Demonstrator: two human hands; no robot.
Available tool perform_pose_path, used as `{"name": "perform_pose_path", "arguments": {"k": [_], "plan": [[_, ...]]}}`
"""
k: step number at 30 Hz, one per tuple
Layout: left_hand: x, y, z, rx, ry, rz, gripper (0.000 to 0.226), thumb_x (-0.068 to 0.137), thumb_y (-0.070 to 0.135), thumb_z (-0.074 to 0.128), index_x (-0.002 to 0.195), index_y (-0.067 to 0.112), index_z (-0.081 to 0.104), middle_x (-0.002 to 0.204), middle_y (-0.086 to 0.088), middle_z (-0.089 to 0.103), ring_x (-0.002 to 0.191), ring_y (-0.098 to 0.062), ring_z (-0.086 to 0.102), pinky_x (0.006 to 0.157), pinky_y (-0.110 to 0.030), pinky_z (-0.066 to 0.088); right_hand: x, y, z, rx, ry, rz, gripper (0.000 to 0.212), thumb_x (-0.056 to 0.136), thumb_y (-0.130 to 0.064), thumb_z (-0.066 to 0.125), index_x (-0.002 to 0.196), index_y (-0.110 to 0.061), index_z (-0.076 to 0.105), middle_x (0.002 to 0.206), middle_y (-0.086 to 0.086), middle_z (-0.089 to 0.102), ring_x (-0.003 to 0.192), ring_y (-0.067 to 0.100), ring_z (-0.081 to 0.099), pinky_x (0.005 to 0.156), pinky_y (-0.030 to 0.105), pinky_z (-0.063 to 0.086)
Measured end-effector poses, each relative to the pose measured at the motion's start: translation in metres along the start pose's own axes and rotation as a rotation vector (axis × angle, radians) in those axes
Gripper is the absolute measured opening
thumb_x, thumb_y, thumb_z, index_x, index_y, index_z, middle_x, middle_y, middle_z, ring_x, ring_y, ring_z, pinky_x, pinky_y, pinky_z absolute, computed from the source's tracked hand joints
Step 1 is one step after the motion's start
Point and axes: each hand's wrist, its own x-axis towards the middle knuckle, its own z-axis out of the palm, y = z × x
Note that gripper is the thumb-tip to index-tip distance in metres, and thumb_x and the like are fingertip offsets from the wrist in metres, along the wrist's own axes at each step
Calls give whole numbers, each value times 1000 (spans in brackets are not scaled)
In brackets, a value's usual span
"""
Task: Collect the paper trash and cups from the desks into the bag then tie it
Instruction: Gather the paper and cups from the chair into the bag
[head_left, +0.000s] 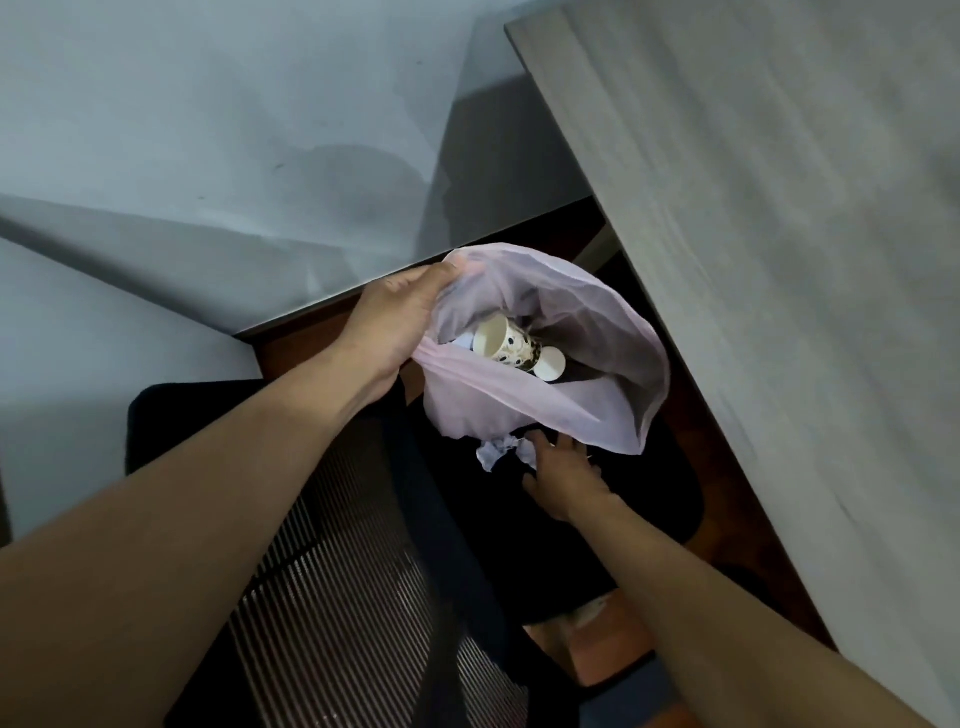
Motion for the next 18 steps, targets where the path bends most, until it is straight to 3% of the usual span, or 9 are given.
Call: {"name": "perform_pose_path", "arguments": {"k": [3,8,13,15,18], "plan": [[6,-3,1,-12,-25,0,30,98,39,78,113,14,86,111,-10,85,112,-31,80,115,-56,54,22,5,15,9,-39,74,70,103,-32,68,163,-34,33,171,16,18,158,47,19,116,71,36],[11,-5,6,-40,-66,-11,31,101,35,75,118,11,84,112,-13,84,110,-30,80,114,-53,56,47,12,50,-13,-24,156,68,102,-29,70,160,-39,36,161,17,26,149,45,33,111,69,41],[13,-6,8,-46,-109,-20,34,99,37,77,119,11,84,115,-14,83,113,-31,80,115,-51,55,49,31,75,-72,-10,146,50,107,-16,55,154,-31,45,149,18,41,140,45,48,110,67,43],[13,-5,8,-44,-110,-25,32,98,37,77,117,12,85,115,-14,83,113,-32,79,115,-52,55,44,40,80,-12,-18,128,45,105,-18,59,147,-29,48,142,18,44,131,45,56,109,61,49],[11,-3,9,-46,-83,-33,29,99,34,77,116,11,85,111,-13,84,109,-31,81,113,-51,57,29,43,74,134,-42,22,47,95,-29,76,137,-27,56,132,18,52,114,40,65,101,43,57]]}}
